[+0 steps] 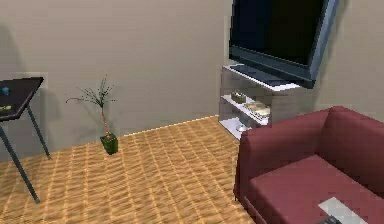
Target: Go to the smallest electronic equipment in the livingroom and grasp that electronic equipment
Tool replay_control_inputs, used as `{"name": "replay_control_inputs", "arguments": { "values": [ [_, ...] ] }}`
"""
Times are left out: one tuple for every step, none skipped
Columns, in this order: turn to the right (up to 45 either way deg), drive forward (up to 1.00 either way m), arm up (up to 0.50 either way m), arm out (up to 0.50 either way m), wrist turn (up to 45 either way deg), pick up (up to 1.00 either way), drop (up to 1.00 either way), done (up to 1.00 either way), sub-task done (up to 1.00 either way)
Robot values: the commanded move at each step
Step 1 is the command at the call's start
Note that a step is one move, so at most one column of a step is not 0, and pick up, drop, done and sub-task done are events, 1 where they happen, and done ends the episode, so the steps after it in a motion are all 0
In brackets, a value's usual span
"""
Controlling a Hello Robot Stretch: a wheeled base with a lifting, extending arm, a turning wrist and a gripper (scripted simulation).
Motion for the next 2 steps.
{"name": "replay_control_inputs", "arguments": {
  "values": [
    [-9.0,0.00,0.00,0.00,0.0,0.00,0.00,0.00,0.00],
    [0.0,1.00,0.00,0.00,0.0,0.00,0.00,0.00,0.00]
  ]
}}
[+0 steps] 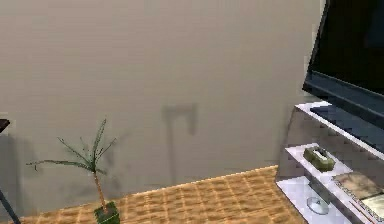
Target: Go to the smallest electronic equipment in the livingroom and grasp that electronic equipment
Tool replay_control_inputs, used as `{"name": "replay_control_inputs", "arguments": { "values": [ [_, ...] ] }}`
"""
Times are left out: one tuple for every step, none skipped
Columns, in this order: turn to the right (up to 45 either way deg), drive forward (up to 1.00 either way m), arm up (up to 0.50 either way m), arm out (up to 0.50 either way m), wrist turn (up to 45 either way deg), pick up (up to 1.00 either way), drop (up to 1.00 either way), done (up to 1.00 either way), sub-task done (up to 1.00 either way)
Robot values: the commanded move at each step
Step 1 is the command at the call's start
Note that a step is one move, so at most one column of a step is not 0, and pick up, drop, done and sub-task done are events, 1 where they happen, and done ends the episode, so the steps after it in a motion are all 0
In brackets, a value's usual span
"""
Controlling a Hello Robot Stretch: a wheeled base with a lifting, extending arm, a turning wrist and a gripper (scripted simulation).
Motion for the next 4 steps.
{"name": "replay_control_inputs", "arguments": {
  "values": [
    [-12.0,0.00,0.00,0.00,0.0,0.00,0.00,0.00,0.00],
    [0.0,0.20,0.00,0.00,0.0,0.00,0.00,0.00,0.00],
    [45.0,0.00,0.00,0.00,0.0,0.00,0.00,0.00,0.00],
    [45.0,0.00,0.00,0.00,0.0,0.00,0.00,0.00,0.00]
  ]
}}
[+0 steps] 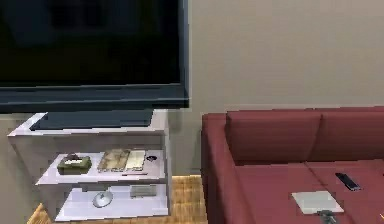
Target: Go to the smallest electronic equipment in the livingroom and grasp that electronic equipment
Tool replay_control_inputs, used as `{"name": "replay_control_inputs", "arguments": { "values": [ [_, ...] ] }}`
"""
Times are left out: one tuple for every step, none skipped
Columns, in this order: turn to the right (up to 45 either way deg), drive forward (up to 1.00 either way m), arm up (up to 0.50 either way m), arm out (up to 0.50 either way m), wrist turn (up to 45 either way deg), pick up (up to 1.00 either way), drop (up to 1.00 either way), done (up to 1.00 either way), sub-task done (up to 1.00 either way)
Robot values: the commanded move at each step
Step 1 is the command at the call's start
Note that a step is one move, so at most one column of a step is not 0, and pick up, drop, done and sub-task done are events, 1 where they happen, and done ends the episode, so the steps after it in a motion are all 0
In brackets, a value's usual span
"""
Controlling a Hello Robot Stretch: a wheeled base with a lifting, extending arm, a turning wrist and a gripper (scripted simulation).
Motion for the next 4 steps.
{"name": "replay_control_inputs", "arguments": {
  "values": [
    [45.0,0.00,0.00,0.00,0.0,0.00,0.00,0.00,0.00],
    [39.0,0.00,0.00,0.00,0.0,0.00,0.00,0.00,0.00],
    [0.0,0.60,0.00,0.00,0.0,0.00,0.00,0.00,0.00],
    [-45.0,0.00,0.00,0.00,0.0,0.00,0.00,0.00,0.00]
  ]
}}
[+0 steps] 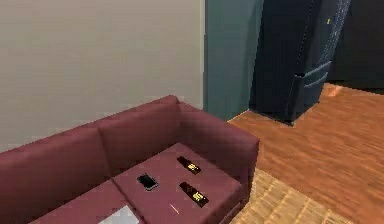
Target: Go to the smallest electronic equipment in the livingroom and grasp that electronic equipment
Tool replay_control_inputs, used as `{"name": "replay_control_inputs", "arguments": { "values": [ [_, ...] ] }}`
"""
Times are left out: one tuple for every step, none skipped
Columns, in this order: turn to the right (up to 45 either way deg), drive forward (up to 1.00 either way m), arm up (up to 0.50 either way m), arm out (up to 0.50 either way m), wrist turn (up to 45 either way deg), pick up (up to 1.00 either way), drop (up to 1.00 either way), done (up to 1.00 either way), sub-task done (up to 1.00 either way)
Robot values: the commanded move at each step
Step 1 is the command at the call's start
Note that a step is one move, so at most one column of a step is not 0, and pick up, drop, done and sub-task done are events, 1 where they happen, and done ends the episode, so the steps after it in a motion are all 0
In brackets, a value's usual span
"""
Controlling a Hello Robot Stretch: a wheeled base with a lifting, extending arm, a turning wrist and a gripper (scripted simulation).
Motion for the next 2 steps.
{"name": "replay_control_inputs", "arguments": {
  "values": [
    [-45.0,0.00,0.00,0.00,0.0,0.00,0.00,0.00,0.00],
    [-45.0,0.00,0.00,0.00,0.0,0.00,0.00,0.00,0.00]
  ]
}}
